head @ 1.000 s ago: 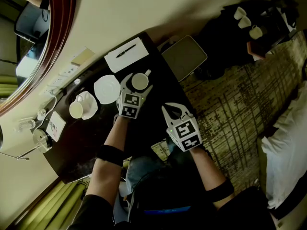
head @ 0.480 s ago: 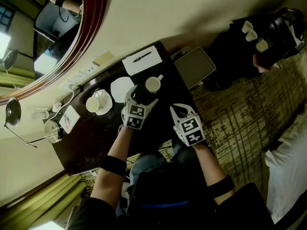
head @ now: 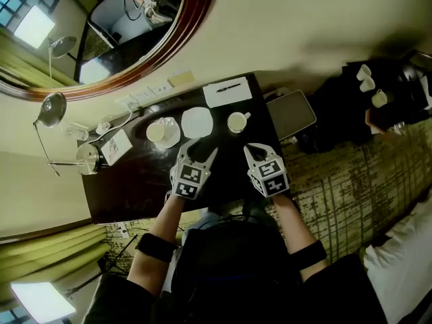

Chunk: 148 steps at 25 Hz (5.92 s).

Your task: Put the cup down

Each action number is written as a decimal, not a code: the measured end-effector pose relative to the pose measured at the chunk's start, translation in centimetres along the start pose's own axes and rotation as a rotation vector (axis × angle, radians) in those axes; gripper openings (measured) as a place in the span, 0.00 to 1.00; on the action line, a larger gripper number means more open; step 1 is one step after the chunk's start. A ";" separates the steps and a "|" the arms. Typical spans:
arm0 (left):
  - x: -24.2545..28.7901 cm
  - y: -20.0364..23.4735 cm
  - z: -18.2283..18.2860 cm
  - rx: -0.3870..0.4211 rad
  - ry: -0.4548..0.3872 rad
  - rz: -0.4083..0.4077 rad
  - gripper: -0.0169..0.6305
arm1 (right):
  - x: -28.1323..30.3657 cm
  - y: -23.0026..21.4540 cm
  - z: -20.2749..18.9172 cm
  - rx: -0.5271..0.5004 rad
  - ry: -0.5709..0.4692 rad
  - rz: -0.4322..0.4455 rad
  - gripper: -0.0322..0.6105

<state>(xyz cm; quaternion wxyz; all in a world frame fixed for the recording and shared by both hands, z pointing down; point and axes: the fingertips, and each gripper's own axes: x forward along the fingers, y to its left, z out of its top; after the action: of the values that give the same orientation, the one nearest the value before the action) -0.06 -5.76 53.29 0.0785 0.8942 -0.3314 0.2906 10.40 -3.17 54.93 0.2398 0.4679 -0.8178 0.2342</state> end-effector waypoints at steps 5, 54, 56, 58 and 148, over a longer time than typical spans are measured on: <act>-4.5 2.5 -1.0 -0.098 -0.026 0.140 0.21 | 0.7 1.6 1.4 -0.045 -0.016 0.035 0.05; -10.4 14.9 -14.6 -0.559 0.020 0.436 0.31 | 7.3 12.7 1.6 -0.136 0.076 0.182 0.05; -9.1 15.8 -14.8 -0.564 0.027 0.410 0.43 | 7.8 13.2 1.1 -0.154 0.084 0.190 0.05; -8.1 17.0 -15.1 -0.573 0.035 0.395 0.57 | 8.2 13.7 0.8 -0.170 0.087 0.186 0.05; 15.7 -11.1 -7.6 0.127 0.152 -0.286 0.67 | -3.1 -6.6 -8.7 0.169 0.095 -0.036 0.05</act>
<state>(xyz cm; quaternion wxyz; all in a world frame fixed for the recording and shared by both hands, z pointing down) 13.09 -3.30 69.09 0.0871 0.9108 -0.1747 0.3637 19.04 1.16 60.85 0.2419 0.4894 -0.7743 0.3200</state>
